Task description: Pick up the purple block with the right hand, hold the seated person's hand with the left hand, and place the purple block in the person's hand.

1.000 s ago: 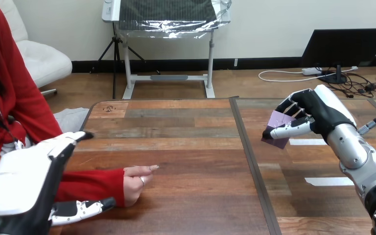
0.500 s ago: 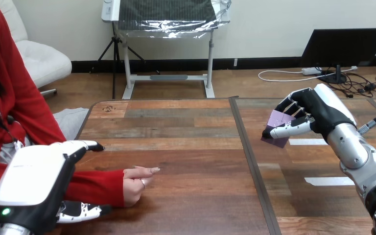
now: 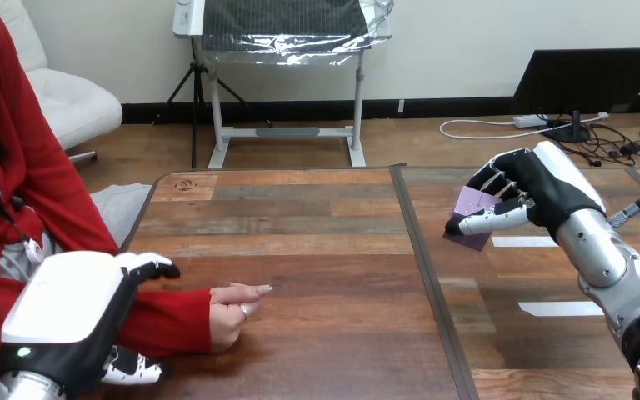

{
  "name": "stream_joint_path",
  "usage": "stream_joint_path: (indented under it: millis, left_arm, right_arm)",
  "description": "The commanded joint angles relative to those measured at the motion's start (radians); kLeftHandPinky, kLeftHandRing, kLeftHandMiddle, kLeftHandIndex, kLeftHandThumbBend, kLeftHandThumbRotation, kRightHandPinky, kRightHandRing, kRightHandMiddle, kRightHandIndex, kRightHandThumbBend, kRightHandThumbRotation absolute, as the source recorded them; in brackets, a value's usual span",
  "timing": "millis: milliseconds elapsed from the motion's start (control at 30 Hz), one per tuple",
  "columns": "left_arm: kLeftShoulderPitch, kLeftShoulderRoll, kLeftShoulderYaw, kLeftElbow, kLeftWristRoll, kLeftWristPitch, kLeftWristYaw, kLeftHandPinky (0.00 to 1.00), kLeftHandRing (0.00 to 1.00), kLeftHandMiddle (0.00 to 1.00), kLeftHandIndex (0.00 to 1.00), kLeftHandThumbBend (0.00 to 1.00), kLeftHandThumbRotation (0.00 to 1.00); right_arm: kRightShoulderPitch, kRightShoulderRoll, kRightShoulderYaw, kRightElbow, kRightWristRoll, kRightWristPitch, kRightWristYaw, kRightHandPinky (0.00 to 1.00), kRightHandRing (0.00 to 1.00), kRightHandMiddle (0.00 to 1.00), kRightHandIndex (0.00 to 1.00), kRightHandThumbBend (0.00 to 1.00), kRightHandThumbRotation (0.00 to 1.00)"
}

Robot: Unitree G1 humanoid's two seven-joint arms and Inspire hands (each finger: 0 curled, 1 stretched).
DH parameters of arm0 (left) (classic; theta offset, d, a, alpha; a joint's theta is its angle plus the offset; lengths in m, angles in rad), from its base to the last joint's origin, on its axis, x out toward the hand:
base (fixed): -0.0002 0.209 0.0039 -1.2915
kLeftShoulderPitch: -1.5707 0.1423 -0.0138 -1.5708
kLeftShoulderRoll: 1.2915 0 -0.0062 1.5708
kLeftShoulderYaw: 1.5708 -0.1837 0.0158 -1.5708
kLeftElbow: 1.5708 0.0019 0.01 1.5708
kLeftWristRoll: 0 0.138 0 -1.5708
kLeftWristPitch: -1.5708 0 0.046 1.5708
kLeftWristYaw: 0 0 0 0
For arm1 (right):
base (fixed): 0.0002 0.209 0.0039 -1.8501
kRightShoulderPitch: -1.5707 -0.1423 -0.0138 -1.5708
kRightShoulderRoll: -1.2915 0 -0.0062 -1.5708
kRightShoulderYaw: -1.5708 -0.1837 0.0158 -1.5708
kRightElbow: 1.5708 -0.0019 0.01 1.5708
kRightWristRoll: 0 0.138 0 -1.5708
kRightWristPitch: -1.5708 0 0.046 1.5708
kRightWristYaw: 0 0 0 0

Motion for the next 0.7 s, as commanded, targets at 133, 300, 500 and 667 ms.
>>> stream_joint_path:
  millis: [133,300,500,667]
  left_arm:
    - [-0.076,0.047,-0.034,-0.070,0.011,0.050,-0.041,0.64,0.70,0.72,0.69,1.00,0.01]
    - [-0.084,0.058,-0.045,-0.072,0.013,0.065,-0.048,0.64,0.69,0.71,0.68,1.00,0.00]
    - [-0.096,0.063,-0.058,-0.074,0.012,0.093,-0.070,0.64,0.68,0.70,0.67,1.00,0.00]
    - [-0.108,0.068,-0.066,-0.066,0.005,0.104,-0.072,0.63,0.68,0.69,0.66,1.00,0.00]
  right_arm:
    - [-0.065,-0.024,-0.008,-0.050,0.007,-0.029,-0.018,0.42,0.46,0.49,0.49,0.78,0.00]
    - [-0.065,-0.022,-0.012,-0.052,0.014,-0.029,-0.010,0.42,0.46,0.49,0.49,0.77,0.00]
    - [-0.063,-0.023,-0.010,-0.056,0.011,-0.034,-0.012,0.42,0.46,0.49,0.49,0.78,0.00]
    - [-0.061,-0.026,-0.006,-0.060,0.006,-0.044,-0.018,0.42,0.46,0.49,0.49,0.78,0.00]
